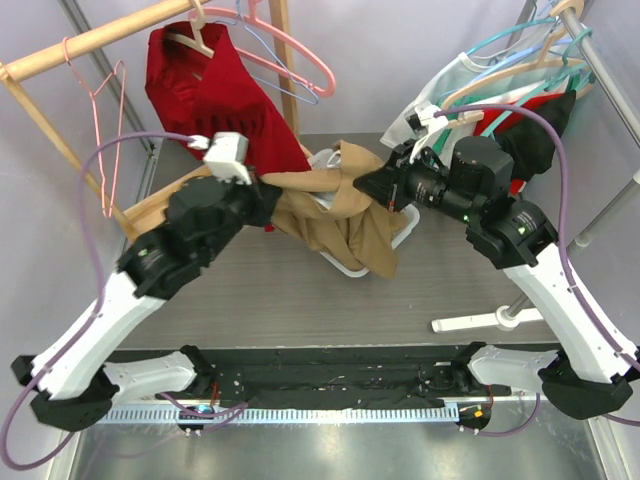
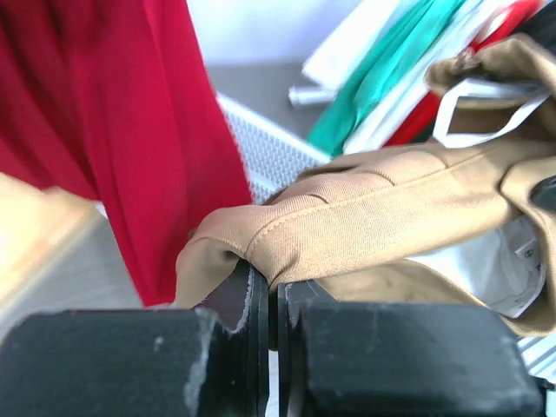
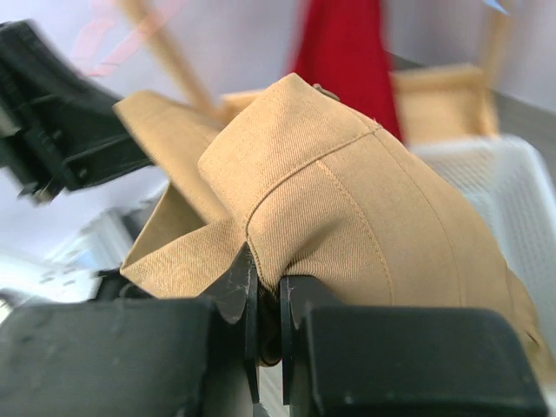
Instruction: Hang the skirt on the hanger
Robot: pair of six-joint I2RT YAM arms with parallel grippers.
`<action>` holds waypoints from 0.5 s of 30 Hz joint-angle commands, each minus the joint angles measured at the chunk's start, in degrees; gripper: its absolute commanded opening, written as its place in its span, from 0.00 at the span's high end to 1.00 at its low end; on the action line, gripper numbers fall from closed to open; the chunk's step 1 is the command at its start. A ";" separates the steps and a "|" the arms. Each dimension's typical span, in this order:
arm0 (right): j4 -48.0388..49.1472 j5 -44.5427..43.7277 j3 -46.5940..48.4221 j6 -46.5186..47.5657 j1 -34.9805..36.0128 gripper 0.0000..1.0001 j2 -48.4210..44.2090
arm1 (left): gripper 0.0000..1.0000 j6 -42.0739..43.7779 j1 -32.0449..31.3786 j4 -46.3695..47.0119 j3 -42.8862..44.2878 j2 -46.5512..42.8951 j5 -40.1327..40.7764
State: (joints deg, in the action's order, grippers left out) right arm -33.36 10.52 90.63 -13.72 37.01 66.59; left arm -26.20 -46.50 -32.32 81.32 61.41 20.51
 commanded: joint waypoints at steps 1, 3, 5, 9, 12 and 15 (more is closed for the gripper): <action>9.27 14.24 5.43 0.10 0.08 0.99 -0.15 | 1.00 5.71 0.09 -5.47 6.82 -6.56 8.93; 11.21 20.81 5.44 -1.48 0.16 0.99 1.00 | 1.00 6.59 0.09 -6.09 7.89 -8.40 9.72; 15.59 24.27 4.21 -5.34 0.25 0.99 2.58 | 1.00 7.47 0.01 -6.53 8.07 -9.37 10.60; 20.79 27.45 -2.71 -8.44 2.88 0.99 5.21 | 1.00 6.95 0.01 -7.15 6.05 -11.22 12.01; 23.16 23.16 -9.56 -7.03 6.57 0.99 6.27 | 1.00 4.58 0.01 -7.32 1.31 -12.10 12.44; 27.36 18.85 -16.52 -7.38 9.12 0.99 7.68 | 1.00 1.86 0.09 -7.15 -3.88 -12.28 13.76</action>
State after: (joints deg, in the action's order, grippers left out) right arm -13.45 33.15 80.71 -20.45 43.33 73.30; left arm -21.52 -46.96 -40.99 81.69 49.65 29.10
